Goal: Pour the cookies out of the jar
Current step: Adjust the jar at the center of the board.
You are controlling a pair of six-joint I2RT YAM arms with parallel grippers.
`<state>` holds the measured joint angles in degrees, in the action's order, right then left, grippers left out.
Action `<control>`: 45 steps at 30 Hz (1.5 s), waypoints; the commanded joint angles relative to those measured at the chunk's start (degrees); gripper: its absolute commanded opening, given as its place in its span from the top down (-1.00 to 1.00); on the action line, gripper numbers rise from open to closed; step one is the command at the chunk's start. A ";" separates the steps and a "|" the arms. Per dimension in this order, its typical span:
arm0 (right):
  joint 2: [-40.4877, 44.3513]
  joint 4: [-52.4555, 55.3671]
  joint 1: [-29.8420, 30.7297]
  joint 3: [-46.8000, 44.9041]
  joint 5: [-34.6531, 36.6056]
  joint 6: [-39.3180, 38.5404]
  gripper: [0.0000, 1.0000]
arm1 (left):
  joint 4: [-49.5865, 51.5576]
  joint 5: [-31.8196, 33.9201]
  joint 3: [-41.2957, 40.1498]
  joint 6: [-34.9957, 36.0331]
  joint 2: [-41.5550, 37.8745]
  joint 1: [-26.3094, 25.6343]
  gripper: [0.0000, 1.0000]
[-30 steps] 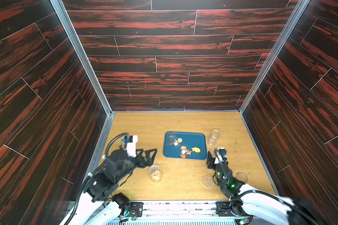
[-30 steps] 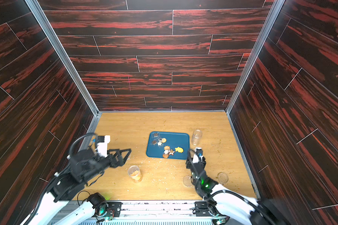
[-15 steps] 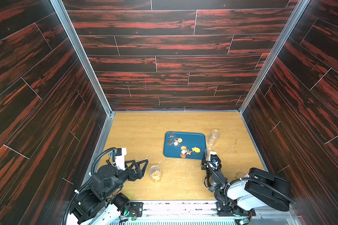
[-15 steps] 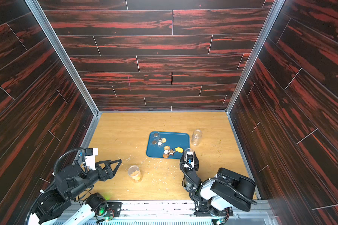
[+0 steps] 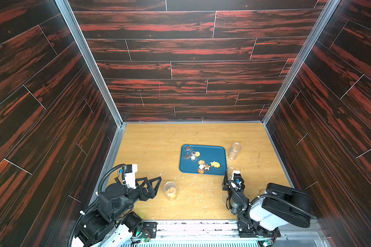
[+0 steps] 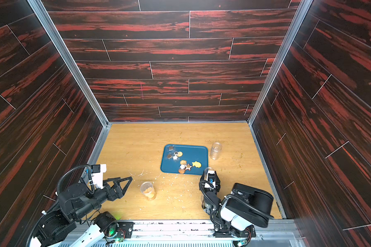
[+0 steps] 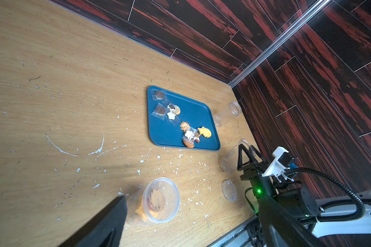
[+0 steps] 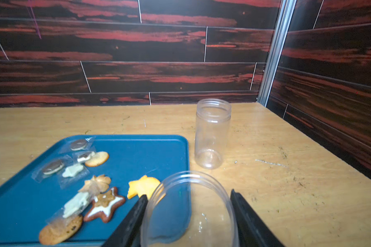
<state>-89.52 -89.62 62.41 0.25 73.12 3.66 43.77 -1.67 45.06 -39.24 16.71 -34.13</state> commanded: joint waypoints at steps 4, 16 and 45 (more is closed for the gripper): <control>-2.71 -3.89 0.55 -1.61 2.18 4.88 -0.35 | 1.16 0.22 -0.83 0.55 -0.04 0.28 -1.00; -6.01 -3.89 0.83 -1.13 2.51 8.05 -0.76 | 1.98 1.05 -1.01 1.50 -0.11 0.20 -0.99; 21.28 -3.87 13.05 6.04 15.44 -25.04 -0.97 | 1.74 2.22 -0.54 -1.00 0.75 0.20 -1.00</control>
<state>-71.77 -90.83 74.39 3.90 85.97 -11.68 45.43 -0.78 43.97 -39.48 16.43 -34.13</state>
